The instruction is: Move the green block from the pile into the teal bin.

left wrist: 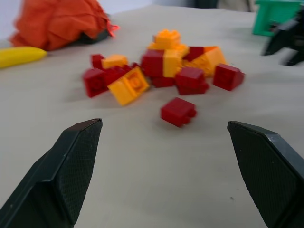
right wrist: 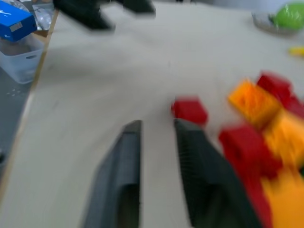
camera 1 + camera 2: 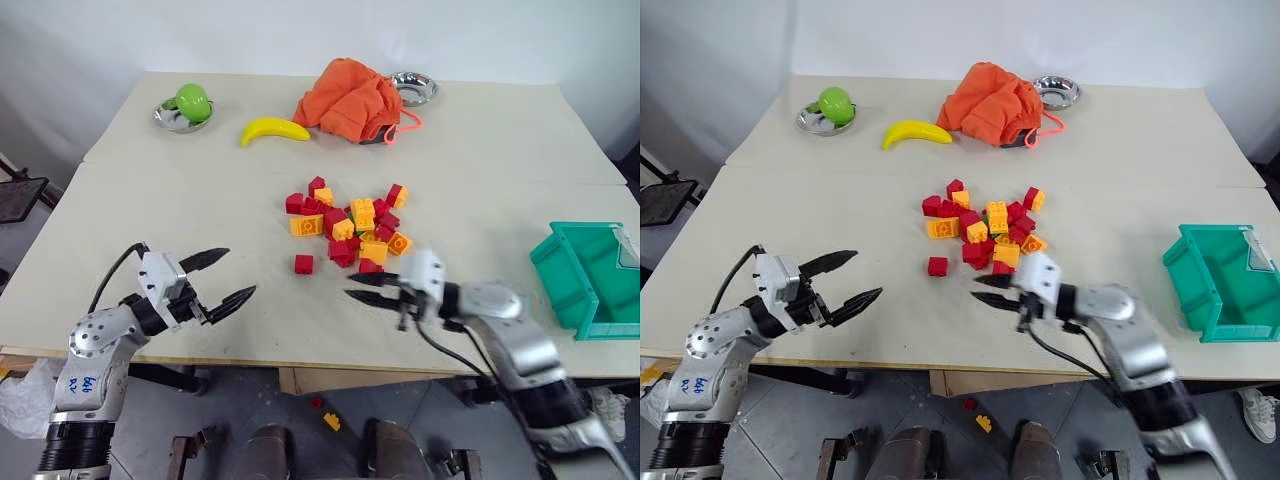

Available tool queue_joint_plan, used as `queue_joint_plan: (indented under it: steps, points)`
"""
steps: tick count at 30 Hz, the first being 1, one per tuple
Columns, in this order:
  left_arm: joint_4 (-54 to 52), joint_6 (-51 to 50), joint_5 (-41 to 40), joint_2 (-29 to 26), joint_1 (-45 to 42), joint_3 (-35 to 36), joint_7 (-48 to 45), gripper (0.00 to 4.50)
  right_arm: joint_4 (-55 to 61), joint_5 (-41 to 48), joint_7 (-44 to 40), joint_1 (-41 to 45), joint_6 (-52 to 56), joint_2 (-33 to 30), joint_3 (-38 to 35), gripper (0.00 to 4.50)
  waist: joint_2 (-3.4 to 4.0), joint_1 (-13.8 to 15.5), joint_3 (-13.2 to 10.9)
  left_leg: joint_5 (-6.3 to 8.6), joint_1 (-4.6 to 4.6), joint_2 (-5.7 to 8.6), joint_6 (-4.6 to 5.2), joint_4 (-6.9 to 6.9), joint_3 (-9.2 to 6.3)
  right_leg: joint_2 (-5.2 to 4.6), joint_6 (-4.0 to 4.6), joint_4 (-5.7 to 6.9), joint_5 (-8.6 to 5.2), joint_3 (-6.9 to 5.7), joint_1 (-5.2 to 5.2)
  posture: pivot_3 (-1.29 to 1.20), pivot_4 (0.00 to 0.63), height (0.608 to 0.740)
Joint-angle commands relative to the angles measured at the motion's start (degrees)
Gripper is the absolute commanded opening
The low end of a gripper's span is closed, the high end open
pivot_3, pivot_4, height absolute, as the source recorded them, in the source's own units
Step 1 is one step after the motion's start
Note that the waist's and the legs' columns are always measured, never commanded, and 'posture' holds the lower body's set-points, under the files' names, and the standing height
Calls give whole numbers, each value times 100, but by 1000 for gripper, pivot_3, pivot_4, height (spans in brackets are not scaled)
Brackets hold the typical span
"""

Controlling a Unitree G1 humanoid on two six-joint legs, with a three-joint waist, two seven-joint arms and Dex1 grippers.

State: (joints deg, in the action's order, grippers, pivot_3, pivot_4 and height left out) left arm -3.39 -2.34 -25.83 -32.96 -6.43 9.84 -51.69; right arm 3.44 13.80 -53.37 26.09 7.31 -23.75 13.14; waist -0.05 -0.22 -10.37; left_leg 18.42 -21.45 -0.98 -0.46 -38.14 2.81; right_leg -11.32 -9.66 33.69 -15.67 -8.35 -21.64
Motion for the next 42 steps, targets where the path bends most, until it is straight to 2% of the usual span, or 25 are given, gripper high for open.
queue_joint_plan:
  steps: [1, 3, 8, 13, 18, 21, 25, 33, 38, 42]
  points:
    - [-48, 150, 39, 58, -77, -102, -112, 4500, -531, -435, 498, 604, 114, 487, 253, 36, 0, -10, 0, 0, 0, 0, 0, 1, 0, 0, 0, 2, 0, 0, -1, 0, 150, 740]
    - [-45, 167, 69, 126, -82, -142, -78, 4500, -1167, -720, 647, 1051, 73, 657, 336, 36, 0, -2, 0, 0, 0, 0, 0, 1, 0, 0, 0, 2, 0, 0, -1, 0, 150, 740]
    - [-218, -196, -213, 452, -169, -18, 335, 4500, -2947, -1081, 1470, 2154, -371, 1034, 9, 36, 0, -15, 0, 0, -1, 1, 0, -2, -1, 0, 0, 5, 0, 0, -1, 0, 150, 740]
    - [-200, -262, -193, 520, -292, 78, 538, 4500, -4087, -1171, 1772, 2668, -803, 866, -407, 36, 0, -76, 0, 0, -2, 1, -1, 5, 0, 1, 1, 1, 0, 0, -2, 0, 150, 740]
    - [-150, -294, -219, 617, -334, 185, 714, 4500, -5219, -1478, 2279, 3119, -1069, 306, -689, 36, 0, -146, 0, 0, -1, 1, -1, 6, 1, 0, 1, 1, 0, 0, -1, 0, 150, 740]
    - [-123, -269, -178, 634, -334, 142, 703, 4500, -5598, -1617, 2365, 3243, -1178, 194, -705, 36, 0, -164, 0, 0, -1, 0, -1, 11, 3, 1, 1, -3, 0, 0, -1, 0, 150, 740]
    - [-54, -277, -135, 675, -446, 64, 694, 4500, -5128, -1478, 1825, 2980, -1297, 468, -628, 36, 2, -273, -1, -1, 0, -3, -1, 16, 7, 2, 1, -4, 0, 0, -3, 0, 150, 740]
    - [80, -251, -92, 717, -547, 36, 652, 4500, -2735, -1511, 1192, 1807, -588, 1055, 57, 36, 2, -271, -1, -1, 3, -3, -2, 15, 5, 2, 1, -2, 0, 0, -2, 0, 150, 740]
    - [63, -232, -89, 736, -480, 38, 651, 4500, -1695, -1421, 842, 1360, -2, 922, 249, 36, 2, -161, -1, 0, 2, -3, -2, 8, 5, 2, 1, 0, 0, 2, -2, 0, 150, 740]
    - [-11, -233, -111, 715, -375, 82, 640, 4500, -887, -931, 313, 1027, 250, 493, -69, 36, 2, -119, -1, 1, 1, -2, -1, 8, 5, 1, 1, -2, 0, 2, -2, 0, 150, 740]
